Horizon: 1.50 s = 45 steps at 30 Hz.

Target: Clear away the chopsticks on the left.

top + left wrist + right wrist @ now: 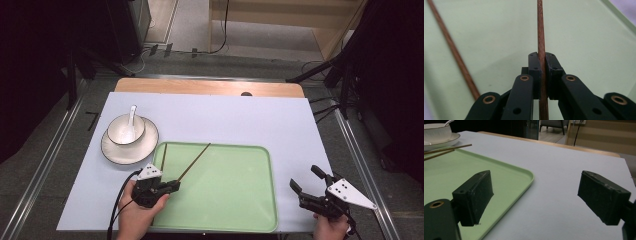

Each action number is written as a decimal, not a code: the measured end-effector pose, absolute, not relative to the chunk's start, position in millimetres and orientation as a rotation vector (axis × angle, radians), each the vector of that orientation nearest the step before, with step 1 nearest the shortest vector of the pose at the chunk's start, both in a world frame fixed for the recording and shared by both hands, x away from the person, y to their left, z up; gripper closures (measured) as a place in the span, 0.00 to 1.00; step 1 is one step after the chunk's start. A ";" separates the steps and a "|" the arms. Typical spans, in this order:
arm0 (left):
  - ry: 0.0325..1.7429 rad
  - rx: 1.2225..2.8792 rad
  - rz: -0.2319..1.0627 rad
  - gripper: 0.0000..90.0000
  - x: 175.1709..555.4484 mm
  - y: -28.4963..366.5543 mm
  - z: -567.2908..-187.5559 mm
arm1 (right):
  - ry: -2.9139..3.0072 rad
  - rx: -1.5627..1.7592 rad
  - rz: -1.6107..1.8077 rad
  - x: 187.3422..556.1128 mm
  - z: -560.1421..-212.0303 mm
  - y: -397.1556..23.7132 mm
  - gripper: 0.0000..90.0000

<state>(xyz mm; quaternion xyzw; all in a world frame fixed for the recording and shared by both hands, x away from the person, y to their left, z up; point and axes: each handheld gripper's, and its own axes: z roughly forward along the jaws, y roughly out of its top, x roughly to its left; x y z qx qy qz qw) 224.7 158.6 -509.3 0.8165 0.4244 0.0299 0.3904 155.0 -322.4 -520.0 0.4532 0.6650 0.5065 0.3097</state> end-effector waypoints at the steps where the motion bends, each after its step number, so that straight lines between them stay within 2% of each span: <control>1: 1.078 2.081 0.070 0.94 223.0 156.0 -511.2 | 1.757 1.196 1.339 155.1 -520.1 -322.4 0.14; 8: 1.076 2.141 0.064 0.94 213.2 140.1 -517.1 | 1.755 1.197 1.341 154.6 -519.7 -322.6 0.14; 14: 1.085 2.181 0.123 0.94 209.2 134.1 -517.7 | 1.752 1.196 1.343 154.5 -519.7 -322.9 0.14; 21: 1.061 2.189 0.071 0.85 211.6 134.4 -516.1 | 1.751 1.195 1.343 153.8 -519.2 -322.1 0.14; 23: 1.052 2.180 0.094 0.79 213.4 134.0 -516.3 | 1.751 1.193 1.342 154.4 -519.4 -322.5 0.14; 26: 1.026 2.111 0.114 0.75 221.8 132.6 -510.4 | 1.750 1.198 1.345 154.5 -519.5 -322.7 0.14; 28: 1.006 2.105 0.161 0.81 227.7 126.1 -504.9 | 1.749 1.197 1.344 154.8 -519.7 -323.1 0.14; 30: 0.975 2.113 0.192 0.91 233.8 116.3 -502.0 | 1.750 1.196 1.346 155.1 -519.9 -322.9 0.14; 32: 0.939 2.133 0.163 0.99 239.8 105.6 -502.8 | 1.750 1.198 1.344 155.0 -519.8 -322.5 0.14; 37: 0.899 2.168 0.117 1.00 250.8 73.4 -509.7 | 1.757 1.198 1.345 155.2 -520.2 -321.5 0.14; 45: 0.873 2.254 0.200 1.00 261.0 34.1 -523.4 | 1.761 1.192 1.338 154.0 -520.3 -321.8 0.14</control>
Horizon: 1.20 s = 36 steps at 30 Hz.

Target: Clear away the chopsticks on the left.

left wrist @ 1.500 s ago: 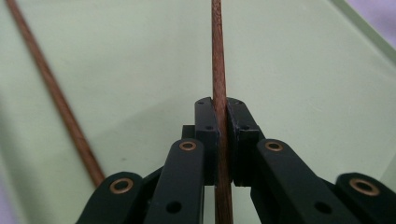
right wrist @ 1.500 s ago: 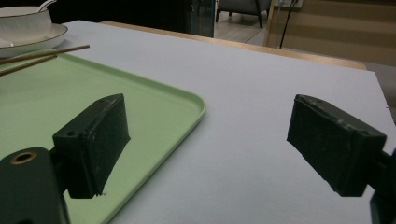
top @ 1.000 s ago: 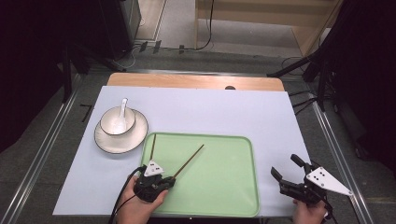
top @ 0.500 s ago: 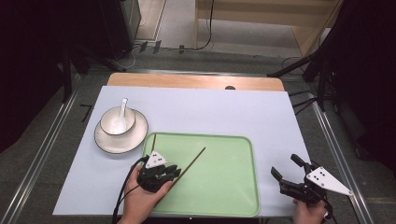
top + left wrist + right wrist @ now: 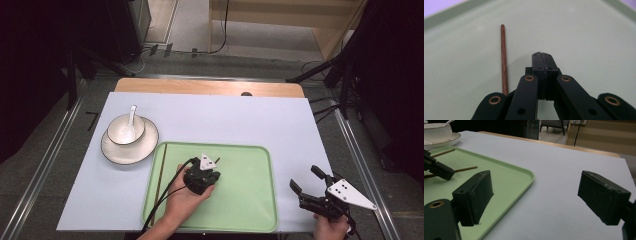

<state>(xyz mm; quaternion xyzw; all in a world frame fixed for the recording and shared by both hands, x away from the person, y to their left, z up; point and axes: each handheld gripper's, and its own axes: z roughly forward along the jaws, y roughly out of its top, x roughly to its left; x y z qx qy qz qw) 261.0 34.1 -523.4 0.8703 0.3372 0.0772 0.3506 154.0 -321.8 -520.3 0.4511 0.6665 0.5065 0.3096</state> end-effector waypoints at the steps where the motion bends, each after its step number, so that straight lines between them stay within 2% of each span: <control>1: 0.886 2.255 0.211 1.00 263.5 33.4 -522.8 | 1.762 1.190 1.337 154.1 -520.4 -321.6 0.14; 7: 0.975 2.231 0.242 1.00 277.7 46.8 -521.2 | 1.772 1.183 1.336 155.0 -520.6 -319.6 0.14; 17: 1.131 2.161 0.272 1.00 296.3 98.2 -518.9 | 1.783 1.178 1.335 156.5 -520.8 -317.7 0.14; 24: 1.161 2.159 0.296 1.00 295.8 123.1 -517.0 | 1.783 1.180 1.334 156.6 -521.0 -317.9 0.14; 36: 1.151 2.126 0.270 1.00 295.1 137.2 -517.8 | 1.782 1.184 1.333 157.1 -521.4 -317.0 0.14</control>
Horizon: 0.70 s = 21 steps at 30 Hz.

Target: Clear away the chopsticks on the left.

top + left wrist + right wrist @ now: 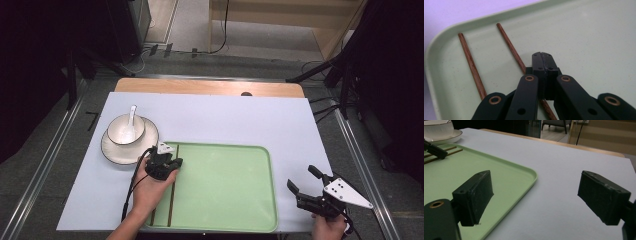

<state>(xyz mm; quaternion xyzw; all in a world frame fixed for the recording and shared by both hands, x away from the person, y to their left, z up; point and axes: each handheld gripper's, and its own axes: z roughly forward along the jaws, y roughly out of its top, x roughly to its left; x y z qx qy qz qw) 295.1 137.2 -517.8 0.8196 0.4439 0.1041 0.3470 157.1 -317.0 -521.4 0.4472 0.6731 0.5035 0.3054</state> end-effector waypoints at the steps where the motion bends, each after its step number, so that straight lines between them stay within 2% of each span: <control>1: 1.139 2.112 0.259 0.96 294.7 138.6 -517.4 | 1.782 1.184 1.333 157.1 -521.4 -317.0 0.14; 5: 1.059 2.044 0.248 0.73 291.6 144.8 -512.3 | 1.783 1.182 1.331 156.7 -521.3 -317.3 0.14; 7: 0.997 2.013 0.261 0.58 289.0 146.9 -508.8 | 1.781 1.185 1.334 156.9 -521.5 -317.6 0.14; 10: 0.966 1.982 0.186 0.31 286.7 151.0 -503.3 | 1.781 1.186 1.334 157.0 -521.7 -317.8 0.14; 12: 0.947 2.023 0.244 0.13 280.6 152.6 -500.0 | 1.781 1.186 1.334 156.9 -521.5 -317.5 0.14; 14: 0.940 2.028 0.277 0.07 276.7 157.4 -496.5 | 1.781 1.184 1.333 156.4 -521.1 -317.4 0.14; 16: 0.912 1.996 0.226 0.06 275.1 167.0 -493.5 | 1.781 1.182 1.333 156.2 -521.1 -317.5 0.14; 18: 0.876 1.959 0.193 0.00 273.8 177.5 -491.6 | 1.779 1.184 1.335 156.2 -521.1 -317.6 0.14; 21: 0.876 1.937 0.221 0.00 271.1 189.0 -489.7 | 1.779 1.186 1.335 156.6 -521.3 -317.7 0.14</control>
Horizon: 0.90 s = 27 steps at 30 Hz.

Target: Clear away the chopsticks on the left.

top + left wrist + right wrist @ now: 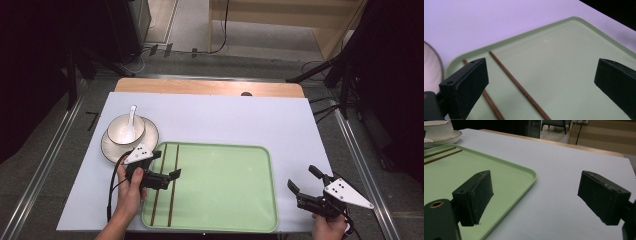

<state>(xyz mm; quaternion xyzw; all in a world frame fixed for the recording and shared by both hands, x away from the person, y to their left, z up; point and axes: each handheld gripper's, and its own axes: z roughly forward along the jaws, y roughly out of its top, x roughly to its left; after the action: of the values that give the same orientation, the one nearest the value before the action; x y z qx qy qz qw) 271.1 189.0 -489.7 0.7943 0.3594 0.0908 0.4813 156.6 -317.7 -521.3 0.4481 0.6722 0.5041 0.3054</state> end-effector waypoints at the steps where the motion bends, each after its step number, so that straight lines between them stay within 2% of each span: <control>1: 0.875 1.933 0.231 0.00 270.0 192.6 -489.2 | 1.780 1.187 1.334 156.7 -521.3 -317.5 0.14; 27: 0.954 1.866 0.355 0.00 242.9 287.5 -490.8 | 1.782 1.198 1.331 157.5 -522.4 -316.6 0.14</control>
<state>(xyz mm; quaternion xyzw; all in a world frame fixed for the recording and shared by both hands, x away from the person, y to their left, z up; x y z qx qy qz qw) 242.9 287.5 -490.8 0.7671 0.3923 0.1460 0.4861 157.5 -316.6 -522.4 0.4520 0.6723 0.5019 0.3028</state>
